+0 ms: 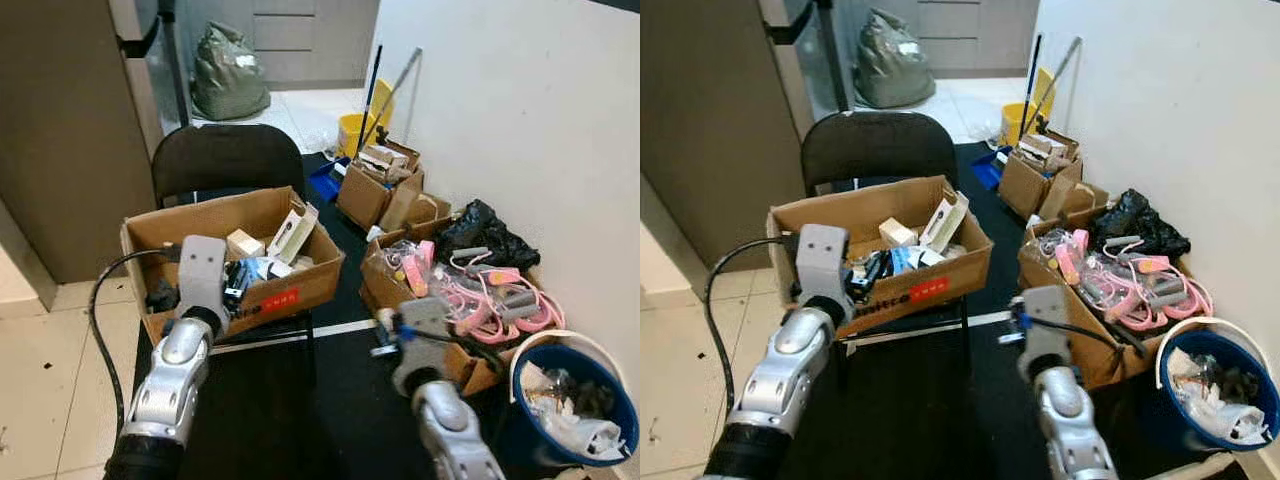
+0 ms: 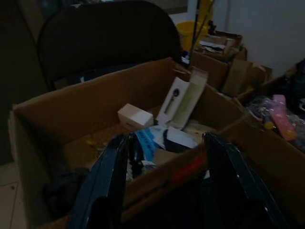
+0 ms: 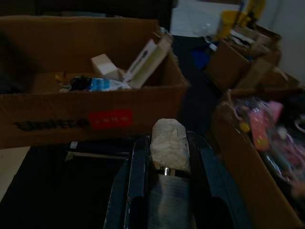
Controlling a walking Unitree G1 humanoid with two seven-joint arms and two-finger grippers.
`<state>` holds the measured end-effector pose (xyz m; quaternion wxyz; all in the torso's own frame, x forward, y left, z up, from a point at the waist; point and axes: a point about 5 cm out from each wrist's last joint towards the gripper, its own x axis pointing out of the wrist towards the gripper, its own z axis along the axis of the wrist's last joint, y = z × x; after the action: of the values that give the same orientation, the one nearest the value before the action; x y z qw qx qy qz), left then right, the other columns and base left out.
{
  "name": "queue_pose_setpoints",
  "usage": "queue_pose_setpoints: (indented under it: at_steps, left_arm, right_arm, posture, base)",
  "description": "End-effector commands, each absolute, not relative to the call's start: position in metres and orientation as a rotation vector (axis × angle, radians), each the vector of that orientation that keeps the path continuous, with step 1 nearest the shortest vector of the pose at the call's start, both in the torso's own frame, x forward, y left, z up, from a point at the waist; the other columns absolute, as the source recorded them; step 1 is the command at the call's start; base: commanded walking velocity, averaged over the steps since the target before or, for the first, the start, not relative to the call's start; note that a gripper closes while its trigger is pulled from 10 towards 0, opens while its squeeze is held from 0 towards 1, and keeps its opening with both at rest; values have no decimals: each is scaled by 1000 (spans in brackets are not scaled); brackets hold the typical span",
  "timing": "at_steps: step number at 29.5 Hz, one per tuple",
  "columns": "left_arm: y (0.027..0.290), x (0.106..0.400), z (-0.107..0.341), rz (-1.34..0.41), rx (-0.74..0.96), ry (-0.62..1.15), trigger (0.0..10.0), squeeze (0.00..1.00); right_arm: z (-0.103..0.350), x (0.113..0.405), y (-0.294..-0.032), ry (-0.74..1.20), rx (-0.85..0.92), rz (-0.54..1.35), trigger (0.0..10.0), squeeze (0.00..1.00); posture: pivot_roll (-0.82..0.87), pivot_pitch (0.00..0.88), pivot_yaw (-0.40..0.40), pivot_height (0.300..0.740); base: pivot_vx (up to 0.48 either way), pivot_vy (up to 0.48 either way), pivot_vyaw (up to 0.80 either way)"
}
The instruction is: Picking trash to rubbish bin
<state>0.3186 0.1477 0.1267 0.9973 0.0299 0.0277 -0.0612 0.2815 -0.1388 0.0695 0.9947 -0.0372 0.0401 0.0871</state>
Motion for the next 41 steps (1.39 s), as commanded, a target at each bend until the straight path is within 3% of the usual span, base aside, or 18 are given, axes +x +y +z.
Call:
queue_pose_setpoints:
  at_steps: [1, 41]
  left_arm:
    - [148, 316, 124, -123, 71, 71, 10000, 0]
    - [148, 318, 126, -137, 69, 62, 10000, 0]
  right_arm:
    - [68, 281, -142, 83, -72, 168, 10000, 0]
    - [69, 285, -143, 72, -46, 153, 10000, 0]
  posture:
    - [-64, 82, -19, 740]
    - [-52, 46, -20, 740]
  base:
    - [379, 0, 419]
    - [371, 0, 0]
